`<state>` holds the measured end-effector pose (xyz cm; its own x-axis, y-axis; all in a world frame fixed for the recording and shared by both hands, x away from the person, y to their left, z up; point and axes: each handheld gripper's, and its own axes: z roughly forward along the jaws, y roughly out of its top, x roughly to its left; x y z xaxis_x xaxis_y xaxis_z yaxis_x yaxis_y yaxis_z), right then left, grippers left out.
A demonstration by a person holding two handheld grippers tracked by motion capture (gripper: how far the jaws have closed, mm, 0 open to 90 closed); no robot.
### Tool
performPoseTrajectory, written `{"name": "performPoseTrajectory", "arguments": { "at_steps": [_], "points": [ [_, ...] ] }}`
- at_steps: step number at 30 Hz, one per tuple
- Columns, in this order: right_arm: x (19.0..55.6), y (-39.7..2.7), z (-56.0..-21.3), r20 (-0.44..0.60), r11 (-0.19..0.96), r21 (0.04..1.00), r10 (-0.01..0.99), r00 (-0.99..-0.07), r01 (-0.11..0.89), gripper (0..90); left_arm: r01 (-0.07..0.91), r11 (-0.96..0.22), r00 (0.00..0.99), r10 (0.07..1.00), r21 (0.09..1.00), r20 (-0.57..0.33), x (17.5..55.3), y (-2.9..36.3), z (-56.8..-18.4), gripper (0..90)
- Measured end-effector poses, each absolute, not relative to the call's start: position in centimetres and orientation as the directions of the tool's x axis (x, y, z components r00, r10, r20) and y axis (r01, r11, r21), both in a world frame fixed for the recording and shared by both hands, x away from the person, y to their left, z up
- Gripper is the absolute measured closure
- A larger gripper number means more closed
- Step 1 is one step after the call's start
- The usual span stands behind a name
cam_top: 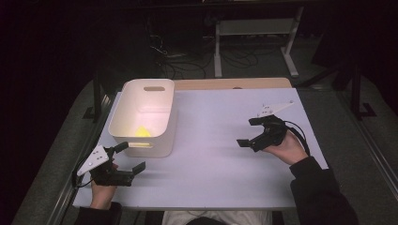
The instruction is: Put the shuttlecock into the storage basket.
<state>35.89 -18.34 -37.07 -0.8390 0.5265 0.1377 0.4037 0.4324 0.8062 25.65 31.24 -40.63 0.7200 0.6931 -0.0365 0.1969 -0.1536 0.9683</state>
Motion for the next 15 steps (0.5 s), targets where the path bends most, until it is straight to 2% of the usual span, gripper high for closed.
{"name": "performPoseTrajectory", "arguments": {
  "at_steps": [15],
  "points": [
    [34.4,-20.4,-38.4,0.153,0.406,0.808,0.557,-0.817,0.428,0.0,0.198,-0.155,0.719,0.694,0.968,-0.036,25.7,31.3,-40.6,0.0]
  ]
}}
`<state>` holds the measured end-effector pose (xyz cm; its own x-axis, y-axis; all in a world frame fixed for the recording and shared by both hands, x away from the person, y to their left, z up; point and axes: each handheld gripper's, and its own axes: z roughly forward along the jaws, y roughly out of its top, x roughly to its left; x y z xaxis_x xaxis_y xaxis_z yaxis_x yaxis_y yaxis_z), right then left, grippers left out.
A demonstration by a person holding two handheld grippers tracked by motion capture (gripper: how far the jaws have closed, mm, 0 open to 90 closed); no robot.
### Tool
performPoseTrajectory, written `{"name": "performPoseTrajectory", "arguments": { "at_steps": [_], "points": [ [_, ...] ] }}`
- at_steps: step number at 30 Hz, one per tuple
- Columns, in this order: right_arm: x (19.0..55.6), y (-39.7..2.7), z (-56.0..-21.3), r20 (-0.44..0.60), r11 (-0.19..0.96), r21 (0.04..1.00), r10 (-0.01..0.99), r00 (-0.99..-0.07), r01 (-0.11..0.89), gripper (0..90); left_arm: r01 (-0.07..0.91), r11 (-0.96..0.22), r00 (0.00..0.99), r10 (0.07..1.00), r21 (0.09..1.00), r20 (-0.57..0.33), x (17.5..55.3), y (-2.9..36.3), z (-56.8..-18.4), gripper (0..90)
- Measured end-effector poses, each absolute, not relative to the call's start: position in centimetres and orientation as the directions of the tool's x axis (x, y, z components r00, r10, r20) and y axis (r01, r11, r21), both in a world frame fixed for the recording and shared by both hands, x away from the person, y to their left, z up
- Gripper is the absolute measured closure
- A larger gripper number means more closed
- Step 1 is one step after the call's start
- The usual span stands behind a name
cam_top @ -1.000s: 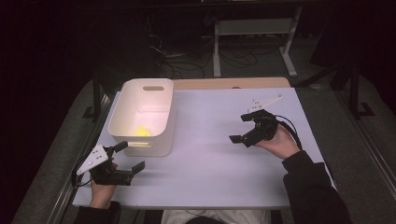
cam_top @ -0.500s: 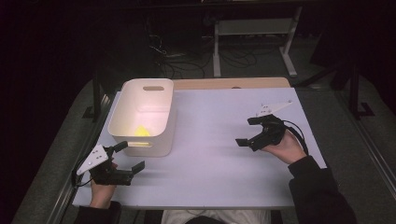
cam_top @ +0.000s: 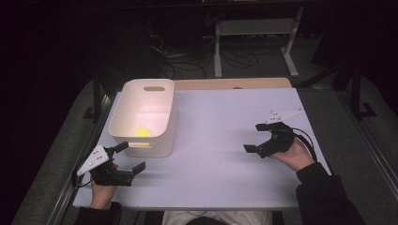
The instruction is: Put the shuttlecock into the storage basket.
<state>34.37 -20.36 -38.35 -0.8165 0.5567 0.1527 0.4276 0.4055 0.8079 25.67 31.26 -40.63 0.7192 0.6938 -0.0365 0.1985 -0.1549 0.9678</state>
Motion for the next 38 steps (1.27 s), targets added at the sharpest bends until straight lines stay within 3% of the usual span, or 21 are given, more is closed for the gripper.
{"name": "performPoseTrajectory", "arguments": {
  "at_steps": [38],
  "points": [
    [29.4,-26.5,-41.8,0.167,0.280,0.845,0.671,-0.722,0.456,0.0,0.198,-0.157,0.717,0.696,0.968,-0.034,25.6,31.3,-40.6,0.0]
  ]
}}
